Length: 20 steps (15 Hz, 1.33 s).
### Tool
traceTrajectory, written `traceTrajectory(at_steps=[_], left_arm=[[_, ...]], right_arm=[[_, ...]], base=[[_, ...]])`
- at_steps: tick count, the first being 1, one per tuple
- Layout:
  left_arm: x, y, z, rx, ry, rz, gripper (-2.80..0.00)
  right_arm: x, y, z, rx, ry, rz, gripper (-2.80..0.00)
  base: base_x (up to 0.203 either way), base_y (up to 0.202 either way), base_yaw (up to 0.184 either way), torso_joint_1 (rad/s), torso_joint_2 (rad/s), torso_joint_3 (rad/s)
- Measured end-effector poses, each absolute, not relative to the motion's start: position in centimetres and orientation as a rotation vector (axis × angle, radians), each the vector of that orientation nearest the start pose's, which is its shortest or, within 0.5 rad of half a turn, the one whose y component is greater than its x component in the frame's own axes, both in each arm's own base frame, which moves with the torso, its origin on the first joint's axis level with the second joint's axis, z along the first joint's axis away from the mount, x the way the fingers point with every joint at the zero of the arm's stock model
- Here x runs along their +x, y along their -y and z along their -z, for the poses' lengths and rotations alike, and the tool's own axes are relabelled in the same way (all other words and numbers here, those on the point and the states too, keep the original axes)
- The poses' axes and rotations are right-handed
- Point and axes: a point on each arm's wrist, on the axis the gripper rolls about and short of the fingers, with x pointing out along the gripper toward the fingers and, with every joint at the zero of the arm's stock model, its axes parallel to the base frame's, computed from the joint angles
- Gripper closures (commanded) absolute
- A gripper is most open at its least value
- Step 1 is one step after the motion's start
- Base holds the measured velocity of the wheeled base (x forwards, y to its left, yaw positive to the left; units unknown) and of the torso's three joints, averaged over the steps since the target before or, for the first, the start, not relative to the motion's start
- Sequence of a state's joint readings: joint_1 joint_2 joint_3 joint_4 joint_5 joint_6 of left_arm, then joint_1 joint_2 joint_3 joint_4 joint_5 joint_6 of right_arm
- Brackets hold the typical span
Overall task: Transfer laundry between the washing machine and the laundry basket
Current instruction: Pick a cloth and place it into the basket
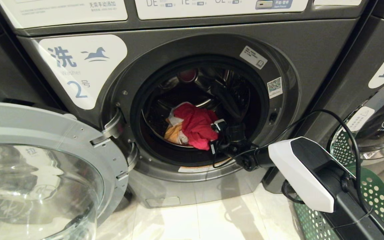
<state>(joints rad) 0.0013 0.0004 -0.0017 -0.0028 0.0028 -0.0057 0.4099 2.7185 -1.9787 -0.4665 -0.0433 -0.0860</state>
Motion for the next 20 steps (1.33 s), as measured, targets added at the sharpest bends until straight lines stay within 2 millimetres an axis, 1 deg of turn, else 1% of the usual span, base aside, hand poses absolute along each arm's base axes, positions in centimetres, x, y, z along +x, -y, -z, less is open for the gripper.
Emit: traceTrajectory(at_steps=[3, 6, 8, 10, 11, 13, 14, 16, 18, 20], left_arm=[[-2.3, 0.0, -7.6, -0.006, 0.004, -0.004, 0.0], [-2.3, 0.0, -7.6, -0.006, 0.004, -0.004, 0.0], [-2.3, 0.0, -7.6, -0.006, 0.004, -0.004, 0.0], [-2.3, 0.0, -7.6, -0.006, 0.004, -0.004, 0.0], [-2.3, 0.0, -7.6, -0.006, 0.004, -0.004, 0.0], [-2.3, 0.0, -7.6, -0.006, 0.004, -0.004, 0.0], [-2.3, 0.0, -7.6, -0.006, 0.004, -0.004, 0.0], [-2.3, 0.0, -7.6, -0.006, 0.004, -0.004, 0.0], [-2.3, 0.0, -7.6, -0.006, 0.004, -0.004, 0.0], [-2.3, 0.0, -7.6, -0.006, 0.004, -0.004, 0.0]], right_arm=[[50.7, -21.9, -3.4, -0.147, -0.252, -0.372, 0.0], [50.6, -21.9, -3.9, -0.144, -0.244, -0.372, 0.0], [50.6, -21.9, -4.7, -0.14, -0.229, -0.373, 0.0], [50.3, -22.0, -6.3, -0.134, -0.201, -0.378, 0.0], [50.0, -22.4, -7.2, -0.131, -0.185, -0.387, 0.0], [48.8, -23.7, -8.9, -0.128, -0.161, -0.418, 0.0], [48.2, -24.3, -9.5, -0.127, -0.16, -0.434, 0.0], [46.2, -25.6, -10.1, -0.133, -0.175, -0.47, 0.0], [43.8, -26.2, -9.8, -0.147, -0.217, -0.5, 0.0], [40.7, -26.4, -9.1, -0.168, -0.254, -0.518, 0.0]], base=[[0.0, 0.0, 0.0, 0.0, 0.0, 0.0], [0.0, 0.0, 0.0, 0.0, 0.0, 0.0], [0.0, 0.0, 0.0, 0.0, 0.0, 0.0], [0.0, 0.0, 0.0, 0.0, 0.0, 0.0], [0.0, 0.0, 0.0, 0.0, 0.0, 0.0], [0.0, 0.0, 0.0, 0.0, 0.0, 0.0], [0.0, 0.0, 0.0, 0.0, 0.0, 0.0], [0.0, 0.0, 0.0, 0.0, 0.0, 0.0], [0.0, 0.0, 0.0, 0.0, 0.0, 0.0], [0.0, 0.0, 0.0, 0.0, 0.0, 0.0]])
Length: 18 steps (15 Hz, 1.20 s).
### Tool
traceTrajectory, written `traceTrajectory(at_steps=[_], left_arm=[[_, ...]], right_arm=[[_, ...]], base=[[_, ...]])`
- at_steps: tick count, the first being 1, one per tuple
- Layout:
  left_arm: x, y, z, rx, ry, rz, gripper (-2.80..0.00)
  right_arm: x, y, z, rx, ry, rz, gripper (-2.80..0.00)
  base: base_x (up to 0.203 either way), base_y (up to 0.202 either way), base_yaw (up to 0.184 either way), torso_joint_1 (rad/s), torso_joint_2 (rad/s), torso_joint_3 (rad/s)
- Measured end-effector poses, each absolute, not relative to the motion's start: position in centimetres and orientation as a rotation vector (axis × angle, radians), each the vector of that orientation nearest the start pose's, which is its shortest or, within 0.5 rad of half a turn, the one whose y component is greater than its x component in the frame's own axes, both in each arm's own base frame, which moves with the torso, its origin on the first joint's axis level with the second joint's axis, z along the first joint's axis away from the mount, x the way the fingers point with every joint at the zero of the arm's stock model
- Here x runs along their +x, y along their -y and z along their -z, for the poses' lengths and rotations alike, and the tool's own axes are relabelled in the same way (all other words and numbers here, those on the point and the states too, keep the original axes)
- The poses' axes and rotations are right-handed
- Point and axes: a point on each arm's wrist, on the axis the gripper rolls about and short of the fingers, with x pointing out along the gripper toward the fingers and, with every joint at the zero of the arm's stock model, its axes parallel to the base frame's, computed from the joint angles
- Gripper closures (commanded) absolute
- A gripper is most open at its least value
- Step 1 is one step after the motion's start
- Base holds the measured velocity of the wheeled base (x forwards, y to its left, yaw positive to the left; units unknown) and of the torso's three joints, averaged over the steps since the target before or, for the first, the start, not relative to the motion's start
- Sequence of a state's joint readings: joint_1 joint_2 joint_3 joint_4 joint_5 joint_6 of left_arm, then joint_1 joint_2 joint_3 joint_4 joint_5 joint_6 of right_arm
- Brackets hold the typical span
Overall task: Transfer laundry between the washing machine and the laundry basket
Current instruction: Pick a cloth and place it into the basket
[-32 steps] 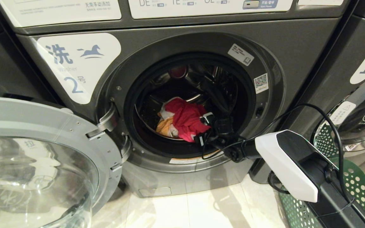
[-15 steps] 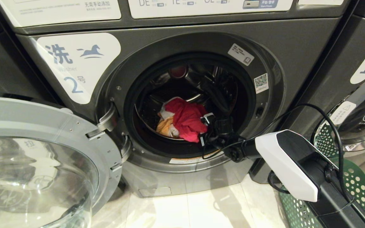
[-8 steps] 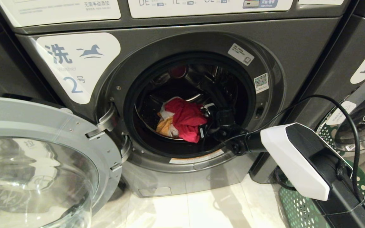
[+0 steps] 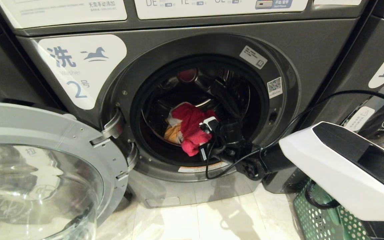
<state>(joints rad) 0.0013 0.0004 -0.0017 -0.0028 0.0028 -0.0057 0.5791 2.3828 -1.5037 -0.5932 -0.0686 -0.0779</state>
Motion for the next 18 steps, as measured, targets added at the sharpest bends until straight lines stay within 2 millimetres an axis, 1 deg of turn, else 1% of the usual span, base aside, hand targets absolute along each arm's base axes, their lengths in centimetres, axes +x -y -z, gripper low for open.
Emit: traceTrajectory(at_steps=[2, 3, 5, 7, 9, 12, 18], left_arm=[[-2.3, 0.0, -7.6, -0.006, 0.004, -0.004, 0.0], [-2.3, 0.0, -7.6, -0.006, 0.004, -0.004, 0.0], [-2.3, 0.0, -7.6, -0.006, 0.004, -0.004, 0.0], [-2.3, 0.0, -7.6, -0.005, 0.004, -0.004, 0.0], [-2.3, 0.0, -7.6, -0.006, 0.004, -0.004, 0.0], [-2.3, 0.0, -7.6, -0.006, 0.004, -0.004, 0.0], [-2.3, 0.0, -7.6, -0.006, 0.004, -0.004, 0.0]], right_arm=[[37.3, -26.1, -9.0, -0.184, -0.255, -0.491, 0.0], [35.6, -25.7, -9.2, -0.19, -0.252, -0.477, 0.0], [31.7, -24.7, -10.6, -0.202, -0.241, -0.444, 0.0], [28.5, -23.5, -12.1, -0.211, -0.23, -0.41, 0.0], [25.4, -21.9, -13.1, -0.226, -0.232, -0.392, 0.0], [22.1, -19.4, -14.2, -0.229, -0.227, -0.39, 0.0], [17.1, -14.8, -15.3, -0.251, -0.194, -0.394, 0.0]], base=[[0.0, 0.0, 0.0, 0.0, 0.0, 0.0], [0.0, 0.0, 0.0, 0.0, 0.0, 0.0], [0.0, 0.0, 0.0, 0.0, 0.0, 0.0], [0.0, 0.0, 0.0, 0.0, 0.0, 0.0], [0.0, 0.0, 0.0, 0.0, 0.0, 0.0], [0.0, 0.0, 0.0, 0.0, 0.0, 0.0], [0.0, 0.0, 0.0, 0.0, 0.0, 0.0]])
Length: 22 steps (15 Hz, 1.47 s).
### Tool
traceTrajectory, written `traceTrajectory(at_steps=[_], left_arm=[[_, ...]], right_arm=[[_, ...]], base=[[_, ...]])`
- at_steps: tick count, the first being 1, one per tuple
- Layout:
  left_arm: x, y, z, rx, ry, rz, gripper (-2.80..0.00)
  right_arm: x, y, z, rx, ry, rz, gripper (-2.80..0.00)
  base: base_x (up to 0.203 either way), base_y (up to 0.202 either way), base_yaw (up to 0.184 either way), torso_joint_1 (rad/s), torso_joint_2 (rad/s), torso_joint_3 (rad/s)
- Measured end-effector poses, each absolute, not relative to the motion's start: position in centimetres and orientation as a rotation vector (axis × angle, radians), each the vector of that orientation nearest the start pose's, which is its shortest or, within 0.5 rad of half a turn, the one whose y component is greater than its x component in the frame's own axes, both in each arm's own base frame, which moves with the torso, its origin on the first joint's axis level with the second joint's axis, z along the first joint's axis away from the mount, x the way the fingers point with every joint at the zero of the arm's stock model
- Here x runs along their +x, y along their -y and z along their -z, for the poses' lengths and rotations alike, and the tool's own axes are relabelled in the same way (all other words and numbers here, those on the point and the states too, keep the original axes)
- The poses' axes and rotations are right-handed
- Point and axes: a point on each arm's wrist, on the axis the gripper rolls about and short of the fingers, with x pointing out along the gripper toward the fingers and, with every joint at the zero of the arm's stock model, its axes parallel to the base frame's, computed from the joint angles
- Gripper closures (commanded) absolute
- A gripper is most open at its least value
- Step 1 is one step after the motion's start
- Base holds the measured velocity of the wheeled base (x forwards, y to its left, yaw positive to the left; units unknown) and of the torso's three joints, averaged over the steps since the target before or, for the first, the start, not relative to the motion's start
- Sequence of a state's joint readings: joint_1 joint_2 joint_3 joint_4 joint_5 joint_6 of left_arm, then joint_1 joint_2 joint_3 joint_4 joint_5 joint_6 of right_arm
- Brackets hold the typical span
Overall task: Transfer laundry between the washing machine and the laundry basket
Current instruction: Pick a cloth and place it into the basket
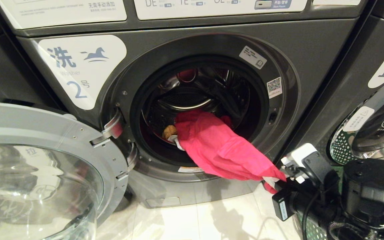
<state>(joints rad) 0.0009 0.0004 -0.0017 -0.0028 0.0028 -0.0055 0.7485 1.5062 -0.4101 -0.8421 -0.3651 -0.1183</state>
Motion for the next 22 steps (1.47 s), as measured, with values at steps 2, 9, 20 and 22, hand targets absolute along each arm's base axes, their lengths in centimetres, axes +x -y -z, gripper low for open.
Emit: traceTrajectory(at_steps=[2, 9, 20, 22], left_arm=[[-2.3, 0.0, -7.6, -0.005, 0.004, -0.004, 0.0], [-2.3, 0.0, -7.6, -0.006, 0.004, -0.004, 0.0], [-2.3, 0.0, -7.6, -0.006, 0.004, -0.004, 0.0], [-2.3, 0.0, -7.6, -0.005, 0.004, -0.004, 0.0]], right_arm=[[16.0, -13.8, -16.2, -0.23, -0.162, -0.397, 0.0], [14.4, -12.3, -20.7, -0.114, 0.006, -0.403, 0.0], [12.7, -11.0, -27.0, -0.028, 0.184, -0.477, 0.0], [12.5, -10.8, -28.5, -0.012, 0.211, -0.473, 0.0]], base=[[0.0, 0.0, 0.0, 0.0, 0.0, 0.0], [0.0, 0.0, 0.0, 0.0, 0.0, 0.0], [0.0, 0.0, 0.0, 0.0, 0.0, 0.0], [0.0, 0.0, 0.0, 0.0, 0.0, 0.0]])
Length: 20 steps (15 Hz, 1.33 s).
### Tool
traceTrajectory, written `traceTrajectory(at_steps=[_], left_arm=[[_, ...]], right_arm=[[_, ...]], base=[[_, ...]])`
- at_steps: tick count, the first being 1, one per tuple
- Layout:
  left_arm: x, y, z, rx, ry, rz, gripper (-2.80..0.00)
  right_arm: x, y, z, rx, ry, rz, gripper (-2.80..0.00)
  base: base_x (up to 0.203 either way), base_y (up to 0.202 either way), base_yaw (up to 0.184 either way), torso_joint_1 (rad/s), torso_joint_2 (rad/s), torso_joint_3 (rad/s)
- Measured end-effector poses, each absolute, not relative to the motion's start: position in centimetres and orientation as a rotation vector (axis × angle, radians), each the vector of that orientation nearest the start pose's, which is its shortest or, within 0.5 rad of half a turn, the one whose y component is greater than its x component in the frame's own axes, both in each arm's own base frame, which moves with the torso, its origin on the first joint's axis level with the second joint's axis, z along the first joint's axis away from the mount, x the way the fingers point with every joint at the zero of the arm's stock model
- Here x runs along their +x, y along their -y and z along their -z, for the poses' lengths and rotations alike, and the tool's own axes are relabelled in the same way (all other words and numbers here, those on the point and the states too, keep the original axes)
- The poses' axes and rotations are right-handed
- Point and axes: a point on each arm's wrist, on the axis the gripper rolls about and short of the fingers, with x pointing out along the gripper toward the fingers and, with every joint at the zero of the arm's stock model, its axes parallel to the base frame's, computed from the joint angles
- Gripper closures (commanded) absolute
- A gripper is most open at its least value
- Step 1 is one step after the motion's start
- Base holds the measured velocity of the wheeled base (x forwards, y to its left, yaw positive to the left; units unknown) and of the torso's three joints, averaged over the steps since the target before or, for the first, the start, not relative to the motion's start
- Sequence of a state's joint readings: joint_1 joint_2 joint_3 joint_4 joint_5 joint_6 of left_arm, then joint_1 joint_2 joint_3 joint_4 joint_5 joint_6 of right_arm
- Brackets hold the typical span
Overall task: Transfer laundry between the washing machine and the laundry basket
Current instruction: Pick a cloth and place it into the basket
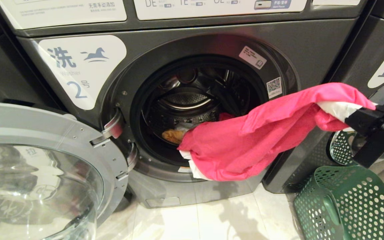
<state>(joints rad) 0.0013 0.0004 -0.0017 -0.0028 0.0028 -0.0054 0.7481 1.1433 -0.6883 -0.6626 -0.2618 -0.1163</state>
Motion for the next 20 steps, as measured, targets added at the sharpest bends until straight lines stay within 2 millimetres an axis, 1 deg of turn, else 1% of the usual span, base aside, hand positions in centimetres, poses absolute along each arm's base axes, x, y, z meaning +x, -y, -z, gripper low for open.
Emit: traceTrajectory(at_steps=[4, 9, 13, 18, 20], left_arm=[[-2.3, 0.0, -7.6, -0.005, 0.004, -0.004, 0.0], [-2.3, 0.0, -7.6, -0.006, 0.004, -0.004, 0.0], [-2.3, 0.0, -7.6, -0.005, 0.004, -0.004, 0.0], [-2.3, 0.0, -7.6, -0.006, 0.004, -0.004, 0.0], [-2.3, 0.0, -7.6, -0.006, 0.004, -0.004, 0.0]], right_arm=[[12.4, -10.7, -31.7, 0.019, 0.271, -0.462, 0.0], [12.7, -10.8, -37.0, 0.065, 0.359, -0.443, 0.0], [12.5, -10.6, -40.4, 0.067, 0.421, -0.425, 0.0], [12.2, -9.8, -42.7, 0.073, 0.459, -0.394, 0.0], [12.2, -9.3, -43.1, 0.064, 0.452, -0.368, 0.0]], base=[[0.0, 0.0, 0.0, 0.0, 0.0, 0.0], [0.0, 0.0, 0.0, 0.0, 0.0, 0.0], [0.0, 0.0, 0.0, 0.0, 0.0, 0.0], [0.0, 0.0, 0.0, 0.0, 0.0, 0.0], [0.0, 0.0, 0.0, 0.0, 0.0, 0.0]])
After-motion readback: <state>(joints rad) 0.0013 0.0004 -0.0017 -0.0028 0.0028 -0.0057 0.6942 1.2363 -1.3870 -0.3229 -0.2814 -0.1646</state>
